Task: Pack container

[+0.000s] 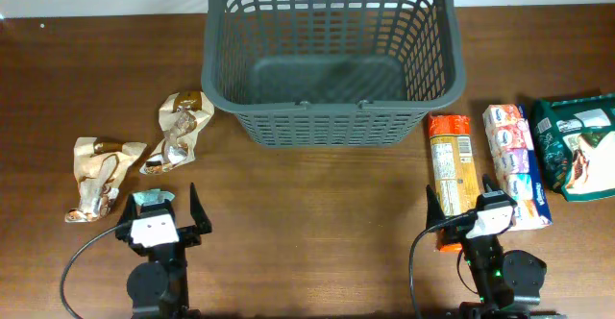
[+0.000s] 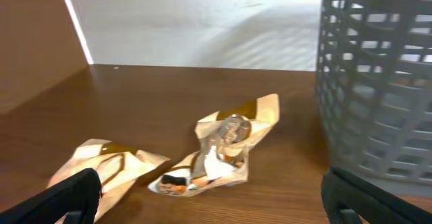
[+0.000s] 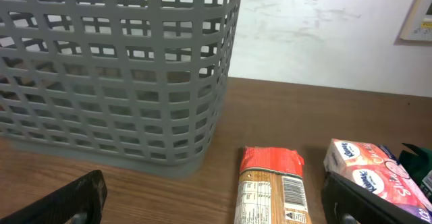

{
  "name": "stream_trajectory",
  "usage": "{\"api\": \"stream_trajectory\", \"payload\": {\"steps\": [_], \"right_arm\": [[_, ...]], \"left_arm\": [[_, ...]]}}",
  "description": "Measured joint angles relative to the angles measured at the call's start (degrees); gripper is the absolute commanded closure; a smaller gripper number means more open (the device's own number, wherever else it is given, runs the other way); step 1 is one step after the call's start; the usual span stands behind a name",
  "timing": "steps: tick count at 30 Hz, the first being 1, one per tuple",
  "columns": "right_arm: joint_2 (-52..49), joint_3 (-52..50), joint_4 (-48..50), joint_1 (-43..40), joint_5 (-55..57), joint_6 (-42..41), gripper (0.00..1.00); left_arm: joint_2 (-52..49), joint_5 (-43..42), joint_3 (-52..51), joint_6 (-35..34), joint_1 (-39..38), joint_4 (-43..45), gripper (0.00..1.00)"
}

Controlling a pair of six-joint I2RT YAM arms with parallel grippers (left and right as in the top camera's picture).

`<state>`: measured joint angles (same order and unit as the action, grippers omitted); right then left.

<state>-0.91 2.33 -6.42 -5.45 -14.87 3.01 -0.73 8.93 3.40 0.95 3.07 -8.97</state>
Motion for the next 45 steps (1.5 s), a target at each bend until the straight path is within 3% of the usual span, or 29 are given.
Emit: {"api": "stream_trajectory", "payload": {"steps": [45], "right_arm": [[0.0,0.0,0.0,0.0,0.0,0.04,0.01]], "left_arm": [[0.0,1.66,0.0,0.17,0.0,0.0,0.01]]}}
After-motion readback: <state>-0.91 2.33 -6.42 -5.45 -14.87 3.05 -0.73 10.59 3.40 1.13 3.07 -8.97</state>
